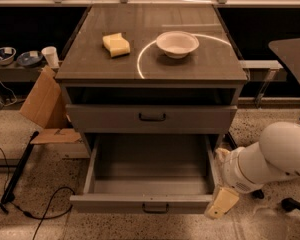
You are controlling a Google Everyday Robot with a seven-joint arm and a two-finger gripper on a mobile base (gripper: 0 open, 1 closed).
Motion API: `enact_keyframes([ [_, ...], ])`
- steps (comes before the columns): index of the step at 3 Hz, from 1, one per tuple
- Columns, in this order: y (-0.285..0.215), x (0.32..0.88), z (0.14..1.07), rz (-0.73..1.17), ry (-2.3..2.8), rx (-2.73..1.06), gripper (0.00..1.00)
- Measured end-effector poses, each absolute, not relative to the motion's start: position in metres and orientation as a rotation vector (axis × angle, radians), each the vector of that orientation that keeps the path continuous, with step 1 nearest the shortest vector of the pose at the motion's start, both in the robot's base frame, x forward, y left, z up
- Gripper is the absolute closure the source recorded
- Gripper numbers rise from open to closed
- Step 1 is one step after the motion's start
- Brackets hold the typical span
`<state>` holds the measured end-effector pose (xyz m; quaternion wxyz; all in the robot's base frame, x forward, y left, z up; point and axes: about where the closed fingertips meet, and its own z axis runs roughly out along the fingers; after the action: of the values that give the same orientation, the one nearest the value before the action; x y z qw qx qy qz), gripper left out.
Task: Close middle drawer
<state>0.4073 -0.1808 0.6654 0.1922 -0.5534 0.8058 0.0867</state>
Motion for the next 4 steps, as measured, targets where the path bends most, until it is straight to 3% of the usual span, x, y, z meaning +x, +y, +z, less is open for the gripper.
enact_keyframes([
  [1, -0.176, 0.403, 0.636, 0.281, 2.292, -1.552, 0.16],
  [2, -0.176, 0.395, 0.606, 0.312, 2.336, -1.545, 0.39],
  [3, -0.170, 0.387, 0.548, 0.381, 2.382, -1.553, 0.70],
  [4, -0.165, 0.384, 0.498, 0.423, 2.409, -1.549, 0.94],
])
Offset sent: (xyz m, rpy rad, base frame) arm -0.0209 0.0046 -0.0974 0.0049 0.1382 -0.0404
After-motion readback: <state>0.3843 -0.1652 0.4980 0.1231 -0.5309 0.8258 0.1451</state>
